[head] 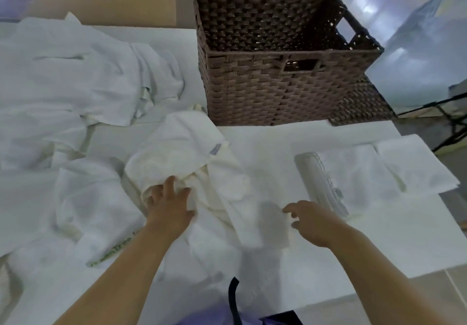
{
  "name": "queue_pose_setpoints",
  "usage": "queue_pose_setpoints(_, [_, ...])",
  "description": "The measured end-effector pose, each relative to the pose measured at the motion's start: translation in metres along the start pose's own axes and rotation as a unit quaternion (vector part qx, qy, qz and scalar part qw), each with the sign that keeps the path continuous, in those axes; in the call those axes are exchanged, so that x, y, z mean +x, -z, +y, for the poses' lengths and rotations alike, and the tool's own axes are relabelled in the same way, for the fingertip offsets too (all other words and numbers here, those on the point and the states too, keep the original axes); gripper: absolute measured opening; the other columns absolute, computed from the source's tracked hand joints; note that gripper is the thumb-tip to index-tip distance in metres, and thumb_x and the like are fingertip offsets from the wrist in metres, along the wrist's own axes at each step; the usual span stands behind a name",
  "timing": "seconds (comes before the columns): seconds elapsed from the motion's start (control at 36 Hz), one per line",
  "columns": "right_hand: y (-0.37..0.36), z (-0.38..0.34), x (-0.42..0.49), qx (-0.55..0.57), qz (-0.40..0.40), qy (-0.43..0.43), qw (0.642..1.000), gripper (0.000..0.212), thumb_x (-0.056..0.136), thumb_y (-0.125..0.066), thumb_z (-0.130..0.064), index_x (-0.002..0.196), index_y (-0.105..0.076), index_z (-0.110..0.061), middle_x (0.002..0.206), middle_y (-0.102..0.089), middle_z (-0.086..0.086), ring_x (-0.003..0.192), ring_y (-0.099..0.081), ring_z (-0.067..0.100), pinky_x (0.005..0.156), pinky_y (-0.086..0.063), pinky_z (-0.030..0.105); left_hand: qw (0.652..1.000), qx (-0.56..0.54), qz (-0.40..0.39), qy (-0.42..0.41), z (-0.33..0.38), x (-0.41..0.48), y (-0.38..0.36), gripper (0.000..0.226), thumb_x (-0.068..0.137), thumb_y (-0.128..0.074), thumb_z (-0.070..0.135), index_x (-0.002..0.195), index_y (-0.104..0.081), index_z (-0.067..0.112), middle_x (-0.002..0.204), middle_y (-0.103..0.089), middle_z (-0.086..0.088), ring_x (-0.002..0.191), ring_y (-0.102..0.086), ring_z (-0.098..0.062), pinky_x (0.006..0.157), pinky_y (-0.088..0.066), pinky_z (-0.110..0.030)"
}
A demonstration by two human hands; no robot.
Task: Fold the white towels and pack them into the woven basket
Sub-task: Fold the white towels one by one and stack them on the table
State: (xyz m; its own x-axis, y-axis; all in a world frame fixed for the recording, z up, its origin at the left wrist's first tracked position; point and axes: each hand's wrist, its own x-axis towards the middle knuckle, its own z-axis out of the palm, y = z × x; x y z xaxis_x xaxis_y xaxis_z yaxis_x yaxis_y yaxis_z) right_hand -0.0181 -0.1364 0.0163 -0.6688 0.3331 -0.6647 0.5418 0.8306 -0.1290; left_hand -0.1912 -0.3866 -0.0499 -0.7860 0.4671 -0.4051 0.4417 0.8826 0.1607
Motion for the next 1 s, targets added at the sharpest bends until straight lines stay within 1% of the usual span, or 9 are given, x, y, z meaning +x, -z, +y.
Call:
queue_pose_setpoints(0.22, [0.012,-0.081,0.054,0.033,0.094,0.058,0.993,0.059,0.09,-0.05,-0.052,0.137,-0.037,-0.018,0.131,-0.046,0.006,0.121,-0.045,0.027,0.094,-0.043,0.041,0.999,0.006,0.02,0.049,-0.016,-0.01,-0.008,0.079,0.084,-0.056,0.054,0.148,-0.016,0.029,0.15,0.011,-0.009,0.136,-0.003,-0.039,0.114,-0.018,-0.047])
queue_pose_setpoints(0.36, [-0.004,-0.123,0.088,-0.018,0.113,0.067,0.991,0.073,0.084,-0.054,-0.059,0.138,-0.029,-0.015,0.134,-0.035,0.008,0.119,-0.037,0.031,0.088,-0.039,0.041,0.997,0.01,0.036,0.065,-0.024,-0.013,-0.003,0.078,0.082,-0.053,0.061,0.146,-0.023,0.028,0.15,-0.009,0.003,0.129,-0.015,-0.031,0.107,-0.026,-0.043])
queue_pose_setpoints(0.53, [-0.018,-0.122,0.103,-0.129,0.147,0.071,0.978,0.032,0.089,-0.045,-0.018,0.12,-0.049,-0.016,0.12,-0.047,0.007,0.108,-0.038,0.031,0.072,-0.032,0.032,0.995,0.027,0.061,0.069,-0.025,-0.007,0.008,0.076,0.083,-0.033,0.073,0.144,-0.029,0.029,0.147,-0.022,0.01,0.129,-0.016,-0.026,0.105,-0.018,-0.041])
queue_pose_setpoints(0.61, [-0.01,-0.102,0.095,-0.049,0.151,0.095,0.983,0.021,0.093,-0.04,-0.022,0.108,-0.053,-0.016,0.112,-0.056,0.003,0.102,-0.047,0.028,0.068,-0.035,0.031,0.997,-0.02,0.068,0.036,-0.022,-0.002,0.015,0.063,0.091,-0.045,0.051,0.145,-0.032,0.021,0.147,-0.024,0.004,0.135,-0.018,-0.027,0.112,-0.021,-0.042])
queue_pose_setpoints(0.67, [-0.002,-0.085,0.084,0.097,0.133,0.105,0.981,0.011,0.09,-0.045,-0.027,0.084,-0.049,-0.019,0.09,-0.06,0.0,0.084,-0.054,0.023,0.061,-0.035,0.03,0.992,-0.092,0.083,0.012,-0.018,0.001,0.021,0.057,0.093,-0.052,0.035,0.143,-0.036,0.014,0.145,-0.027,0.0,0.127,-0.04,-0.024,0.106,-0.035,-0.037])
queue_pose_setpoints(0.72, [0.003,-0.068,0.066,0.296,0.085,0.092,0.947,0.019,0.086,-0.052,-0.026,0.073,-0.045,-0.014,0.068,-0.053,-0.005,0.062,-0.049,0.015,0.055,-0.034,0.028,0.98,-0.167,0.112,0.01,-0.013,0.002,0.029,0.053,0.092,-0.056,0.024,0.141,-0.04,0.011,0.144,-0.029,-0.002,0.108,-0.056,-0.022,0.093,-0.043,-0.033])
queue_pose_setpoints(0.78, [0.004,-0.05,0.048,0.409,0.063,0.073,0.907,0.019,0.083,-0.055,-0.025,0.074,-0.05,-0.009,0.064,-0.05,-0.006,0.058,-0.045,0.01,0.054,-0.035,0.026,0.966,-0.209,0.149,0.004,-0.007,0.004,0.036,0.05,0.09,-0.058,0.016,0.138,-0.044,0.01,0.141,-0.033,-0.004,0.1,-0.057,-0.021,0.088,-0.043,-0.029])
queue_pose_setpoints(0.86, [-0.006,-0.02,0.027,0.451,0.068,0.032,0.89,0.022,0.075,-0.053,-0.029,0.067,-0.047,-0.01,0.061,-0.045,-0.004,0.056,-0.041,0.012,0.054,-0.032,0.026,0.956,-0.224,0.192,-0.011,0.0,0.01,0.042,0.047,0.089,-0.058,0.006,0.135,-0.048,0.008,0.139,-0.036,-0.006,0.087,-0.054,-0.017,0.083,-0.04,-0.023])
queue_pose_setpoints(1.0, [-0.029,0.029,0.018,0.389,0.09,-0.095,0.912,0.024,0.085,-0.052,-0.014,0.061,-0.048,-0.015,0.06,-0.047,0.002,0.059,-0.046,0.018,0.057,-0.031,0.03,0.96,-0.234,0.156,0.012,0.007,0.025,0.04,0.054,0.09,-0.055,0.006,0.142,-0.038,0.008,0.143,-0.029,-0.005,0.1,-0.054,-0.022,0.088,-0.041,-0.027])
